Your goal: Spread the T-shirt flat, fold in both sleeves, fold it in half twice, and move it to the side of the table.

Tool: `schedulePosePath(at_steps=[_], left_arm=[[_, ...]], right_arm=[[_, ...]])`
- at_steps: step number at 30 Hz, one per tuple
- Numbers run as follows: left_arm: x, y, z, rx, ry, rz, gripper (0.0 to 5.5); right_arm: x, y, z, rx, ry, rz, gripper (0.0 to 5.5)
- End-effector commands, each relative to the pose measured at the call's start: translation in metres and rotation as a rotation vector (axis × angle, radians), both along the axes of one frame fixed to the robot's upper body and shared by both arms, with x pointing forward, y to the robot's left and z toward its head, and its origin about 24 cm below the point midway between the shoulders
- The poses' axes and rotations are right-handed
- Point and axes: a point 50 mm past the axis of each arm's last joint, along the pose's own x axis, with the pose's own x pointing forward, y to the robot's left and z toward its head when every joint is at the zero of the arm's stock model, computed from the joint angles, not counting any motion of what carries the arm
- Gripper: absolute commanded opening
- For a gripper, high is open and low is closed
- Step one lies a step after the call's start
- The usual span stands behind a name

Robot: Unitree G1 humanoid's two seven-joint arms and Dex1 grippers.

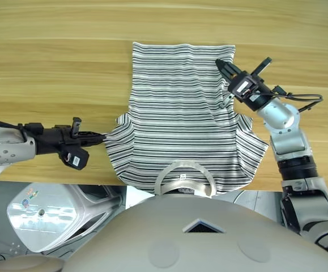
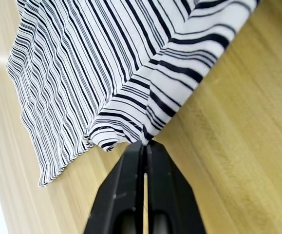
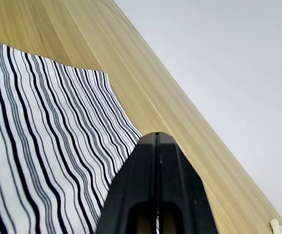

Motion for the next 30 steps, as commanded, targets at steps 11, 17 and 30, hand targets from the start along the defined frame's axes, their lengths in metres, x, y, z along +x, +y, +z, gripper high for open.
schedulePosePath(at_steps=[11, 17, 30], left_arm=[[0.011, -0.032, 0.015, -0.052, -0.084, -0.121, 0.04], [0.014, -0.051, 0.014, -0.104, -0.095, -0.178, 0.04], [0.013, -0.098, -0.006, -0.181, -0.049, -0.315, 0.04]], right_arm=[[0.001, 0.003, -0.003, -0.011, 0.016, 0.022, 0.00], [0.003, 0.003, -0.006, -0.010, 0.024, 0.017, 0.00], [0.004, 0.006, -0.011, -0.002, 0.033, 0.020, 0.00]])
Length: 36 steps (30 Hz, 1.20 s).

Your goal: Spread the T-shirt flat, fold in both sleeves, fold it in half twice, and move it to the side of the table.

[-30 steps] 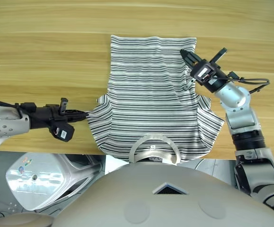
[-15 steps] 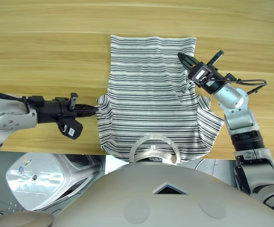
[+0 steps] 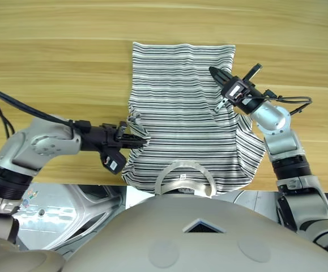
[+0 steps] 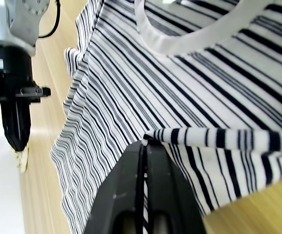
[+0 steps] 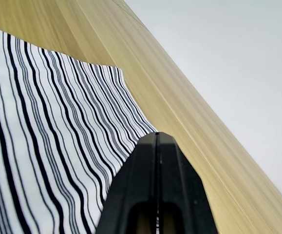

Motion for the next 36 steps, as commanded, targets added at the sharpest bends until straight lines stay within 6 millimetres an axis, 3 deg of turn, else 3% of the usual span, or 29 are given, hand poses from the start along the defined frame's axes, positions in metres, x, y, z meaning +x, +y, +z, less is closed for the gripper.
schedulePosePath(at_steps=[1, 13, 27, 29, 32, 36], left_arm=[[0.006, -0.011, 0.003, 0.009, -0.029, -0.032, 0.04], [0.009, -0.021, -0.003, 0.002, 0.041, 0.018, 0.04], [0.011, -0.046, 0.000, -0.220, 0.150, 0.053, 2.11], [0.018, -0.045, 0.015, -0.335, 0.127, 0.095, 2.46], [0.036, -0.029, 0.043, -0.482, 0.041, 0.196, 2.95], [0.048, 0.004, 0.054, -0.473, -0.065, 0.327, 3.69]], right_arm=[[0.003, 0.000, 0.004, -0.008, -0.018, 0.005, 0.00], [0.004, 0.002, 0.006, -0.007, -0.022, 0.009, 0.00], [0.007, -0.001, 0.013, 0.007, -0.047, -0.002, 0.00], [0.011, -0.016, 0.028, 0.012, -0.096, -0.049, 0.00], [0.012, -0.067, 0.067, -0.093, -0.208, -0.163, 0.00], [-0.018, -0.140, 0.131, -0.483, -0.275, -0.265, 0.00]])
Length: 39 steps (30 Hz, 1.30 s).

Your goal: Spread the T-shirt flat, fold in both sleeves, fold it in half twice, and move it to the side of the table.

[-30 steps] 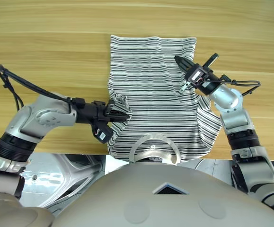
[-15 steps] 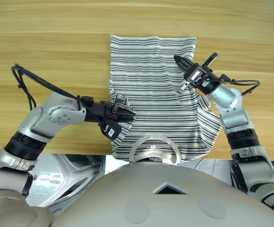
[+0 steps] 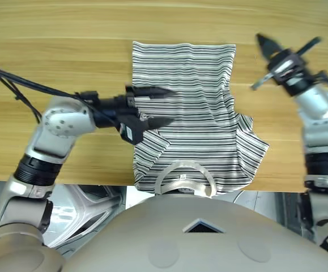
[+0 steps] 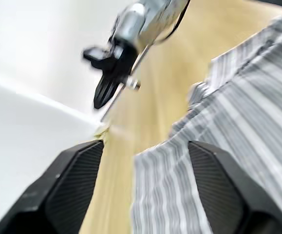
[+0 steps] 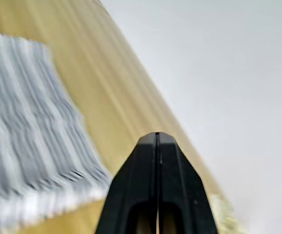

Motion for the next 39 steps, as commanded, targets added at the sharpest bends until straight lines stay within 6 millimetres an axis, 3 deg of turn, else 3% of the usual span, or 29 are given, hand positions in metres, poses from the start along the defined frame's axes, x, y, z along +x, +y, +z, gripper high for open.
schedulePosePath(at_steps=[1, 4, 6, 11, 16, 24, 34, 39], left_arm=[[0.009, 0.029, 0.009, 0.030, -0.047, 0.128, 3.85], [0.008, 0.045, 0.011, 0.048, -0.041, 0.183, 4.32], [0.006, 0.053, 0.010, 0.065, -0.028, 0.206, 4.72], [0.005, 0.059, 0.004, 0.100, -0.006, 0.206, 5.39], [0.007, 0.064, 0.004, 0.108, -0.010, 0.218, 5.40], [-0.001, 0.061, -0.004, 0.113, 0.023, 0.193, 5.40], [-0.006, 0.059, -0.008, 0.114, 0.033, 0.188, 5.40], [-0.007, 0.058, -0.009, 0.115, 0.024, 0.185, 5.40]], right_arm=[[-0.033, -0.054, 0.050, -0.367, 0.032, -0.097, 0.00], [-0.078, -0.070, 0.048, -0.612, 0.247, -0.082, 0.00], [-0.100, -0.069, 0.029, -0.703, 0.431, -0.009, 0.19], [-0.131, -0.059, -0.003, -0.710, 0.642, 0.129, 0.94], [-0.132, -0.030, -0.041, -0.708, 0.724, 0.292, 1.83], [-0.142, -0.013, -0.092, -0.701, 0.841, 0.398, 1.87], [-0.140, -0.010, -0.091, -0.694, 0.836, 0.414, 1.87], [-0.141, -0.012, -0.091, -0.707, 0.842, 0.417, 0.97]])
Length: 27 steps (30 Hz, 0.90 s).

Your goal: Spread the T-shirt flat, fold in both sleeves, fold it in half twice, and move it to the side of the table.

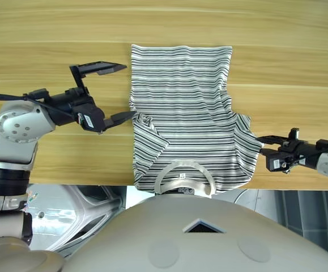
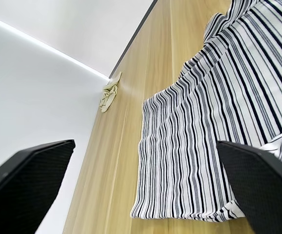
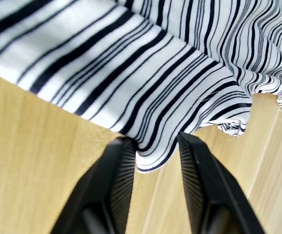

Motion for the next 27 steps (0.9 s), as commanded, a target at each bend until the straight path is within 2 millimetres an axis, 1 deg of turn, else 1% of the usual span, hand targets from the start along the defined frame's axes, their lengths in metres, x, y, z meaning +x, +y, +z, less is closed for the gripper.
schedulePosePath(at_steps=[1, 2, 4, 5, 8, 11, 13, 20, 23, 27], left_arm=[[-0.003, -0.002, -0.001, 0.023, -0.007, -0.020, 5.40], [-0.002, -0.003, -0.001, 0.023, -0.008, -0.022, 5.40], [-0.002, -0.003, -0.001, 0.024, -0.010, -0.025, 5.40], [-0.002, -0.004, -0.001, 0.024, -0.012, -0.027, 5.40], [-0.001, -0.004, -0.001, 0.024, -0.014, -0.028, 5.40], [-0.001, -0.003, -0.002, 0.024, -0.015, -0.026, 5.40], [-0.001, -0.003, -0.002, 0.024, -0.015, -0.026, 5.40], [-0.001, -0.003, -0.004, 0.028, -0.010, -0.027, 5.40], [0.000, -0.003, -0.004, 0.031, -0.008, -0.024, 5.40], [0.001, -0.003, -0.006, 0.034, -0.005, -0.021, 5.40]], right_arm=[[-0.014, -0.003, -0.016, -0.030, 0.099, -0.002, 0.76], [-0.012, -0.005, -0.014, -0.035, 0.088, -0.011, 0.61], [-0.009, -0.009, -0.009, -0.039, 0.065, -0.026, 0.11], [-0.007, -0.012, -0.007, -0.044, 0.049, -0.034, 0.04], [-0.002, -0.011, 0.003, -0.043, -0.008, -0.026, 0.04], [0.003, -0.002, 0.020, -0.009, -0.077, 0.012, 0.04], [0.004, 0.007, 0.025, 0.005, -0.096, 0.054, 0.04], [-0.002, 0.029, 0.019, 0.023, -0.056, 0.164, 0.04], [-0.003, 0.038, 0.021, 0.031, -0.053, 0.206, 0.04], [0.002, 0.043, 0.027, 0.021, -0.067, 0.227, 0.04]])
